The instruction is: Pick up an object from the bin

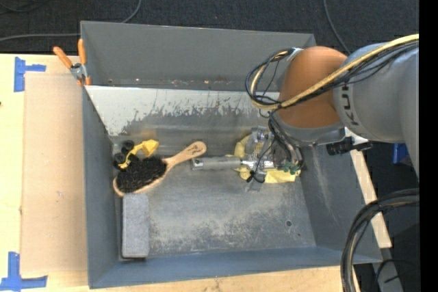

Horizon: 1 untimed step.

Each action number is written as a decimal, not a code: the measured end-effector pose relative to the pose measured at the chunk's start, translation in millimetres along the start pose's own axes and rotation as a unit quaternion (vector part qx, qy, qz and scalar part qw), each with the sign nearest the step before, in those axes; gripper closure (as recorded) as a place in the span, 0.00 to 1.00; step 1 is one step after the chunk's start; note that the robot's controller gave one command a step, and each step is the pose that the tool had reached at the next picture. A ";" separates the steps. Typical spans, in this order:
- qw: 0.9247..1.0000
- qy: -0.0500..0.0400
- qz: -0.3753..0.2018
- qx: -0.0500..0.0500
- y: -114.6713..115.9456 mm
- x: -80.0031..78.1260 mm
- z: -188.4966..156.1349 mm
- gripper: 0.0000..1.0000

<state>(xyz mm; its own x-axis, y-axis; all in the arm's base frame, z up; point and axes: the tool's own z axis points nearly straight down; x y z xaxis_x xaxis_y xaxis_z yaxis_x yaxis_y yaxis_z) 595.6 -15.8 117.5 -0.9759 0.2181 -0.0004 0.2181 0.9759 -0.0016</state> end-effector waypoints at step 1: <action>0.998 0.001 -0.055 -0.001 11.3 8.6 2.5 0.00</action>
Offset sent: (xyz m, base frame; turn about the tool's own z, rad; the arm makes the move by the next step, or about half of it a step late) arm 0.0097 -0.0291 -0.0465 -0.0441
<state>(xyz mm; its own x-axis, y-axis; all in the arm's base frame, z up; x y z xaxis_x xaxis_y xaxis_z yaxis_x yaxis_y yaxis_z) 589.7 -2.9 115.0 -0.9939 0.1099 0.0021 0.1099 0.9939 -0.0003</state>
